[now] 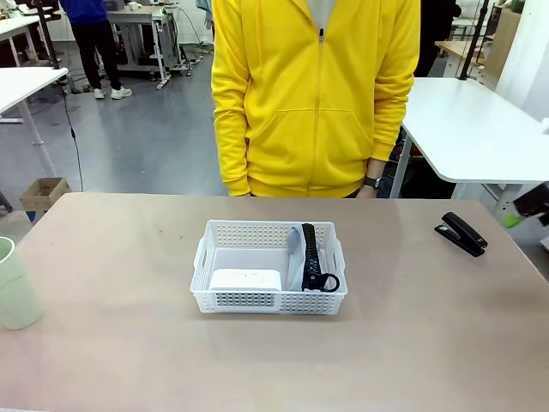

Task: Efficiently arrange items inside the basket to fit them all.
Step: Pick up the Stapler and place it inside the Organizing basket.

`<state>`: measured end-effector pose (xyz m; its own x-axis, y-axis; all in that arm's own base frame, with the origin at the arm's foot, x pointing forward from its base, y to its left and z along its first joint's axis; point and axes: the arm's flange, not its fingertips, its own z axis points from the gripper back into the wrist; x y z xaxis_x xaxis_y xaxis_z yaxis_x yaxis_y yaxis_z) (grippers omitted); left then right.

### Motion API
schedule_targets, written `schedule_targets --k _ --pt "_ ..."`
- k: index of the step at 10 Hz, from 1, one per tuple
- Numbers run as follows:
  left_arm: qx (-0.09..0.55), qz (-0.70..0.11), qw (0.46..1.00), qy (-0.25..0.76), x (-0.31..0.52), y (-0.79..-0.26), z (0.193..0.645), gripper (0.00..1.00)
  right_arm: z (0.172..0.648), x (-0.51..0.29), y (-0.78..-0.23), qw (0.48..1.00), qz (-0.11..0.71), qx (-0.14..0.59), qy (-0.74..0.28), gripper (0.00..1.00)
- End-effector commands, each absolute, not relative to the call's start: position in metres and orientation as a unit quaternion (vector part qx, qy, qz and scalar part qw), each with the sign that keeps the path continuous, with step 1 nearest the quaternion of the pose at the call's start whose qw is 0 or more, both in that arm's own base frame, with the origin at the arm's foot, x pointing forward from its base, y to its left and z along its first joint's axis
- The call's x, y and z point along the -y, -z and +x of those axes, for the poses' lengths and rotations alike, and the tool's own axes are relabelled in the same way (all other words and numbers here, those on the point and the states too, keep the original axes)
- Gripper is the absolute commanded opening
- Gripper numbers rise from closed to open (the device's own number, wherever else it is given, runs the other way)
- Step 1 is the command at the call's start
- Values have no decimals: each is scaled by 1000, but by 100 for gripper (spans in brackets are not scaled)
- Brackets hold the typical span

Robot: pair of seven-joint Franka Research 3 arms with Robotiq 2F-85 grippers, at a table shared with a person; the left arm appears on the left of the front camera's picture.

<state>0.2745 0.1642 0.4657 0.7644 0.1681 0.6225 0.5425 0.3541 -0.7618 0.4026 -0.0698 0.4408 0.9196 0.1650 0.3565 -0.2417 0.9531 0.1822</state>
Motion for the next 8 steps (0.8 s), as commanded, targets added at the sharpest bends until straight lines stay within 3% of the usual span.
schedule_targets --k 1,5,8 --pt "325 -560 752 123 -163 -470 274 100 452 66 -425 973 98 186 -91 100" --pt "325 -560 752 123 -163 -470 274 100 517 65 -373 977 47 194 -69 100" --pt "325 -560 752 123 -163 -470 274 100 535 78 -357 980 64 182 -52 100"
